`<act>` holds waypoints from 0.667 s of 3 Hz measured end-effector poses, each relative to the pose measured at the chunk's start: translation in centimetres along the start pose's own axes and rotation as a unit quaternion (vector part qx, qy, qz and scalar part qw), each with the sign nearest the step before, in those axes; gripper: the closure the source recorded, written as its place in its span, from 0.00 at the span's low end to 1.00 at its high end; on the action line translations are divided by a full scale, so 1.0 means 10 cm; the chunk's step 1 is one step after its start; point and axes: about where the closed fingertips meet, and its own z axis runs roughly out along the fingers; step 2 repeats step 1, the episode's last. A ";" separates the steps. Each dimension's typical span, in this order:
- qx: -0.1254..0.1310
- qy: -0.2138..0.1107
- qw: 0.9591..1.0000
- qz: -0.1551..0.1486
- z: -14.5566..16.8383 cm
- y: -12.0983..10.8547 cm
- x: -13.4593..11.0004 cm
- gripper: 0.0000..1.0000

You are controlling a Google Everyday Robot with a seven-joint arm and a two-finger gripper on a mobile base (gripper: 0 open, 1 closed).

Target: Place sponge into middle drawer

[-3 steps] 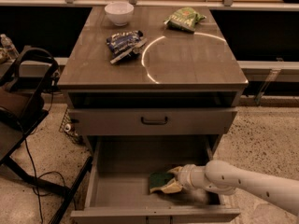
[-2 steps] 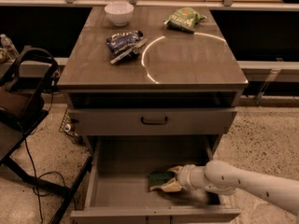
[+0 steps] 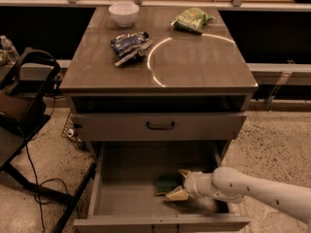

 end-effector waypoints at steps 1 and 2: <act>-0.001 0.000 1.000 0.000 0.01 0.00 0.00 0.00; -0.001 0.000 1.000 0.000 0.01 0.00 0.00 0.00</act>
Offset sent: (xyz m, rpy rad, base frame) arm 0.0000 0.0000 0.0000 0.0000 0.0000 0.0000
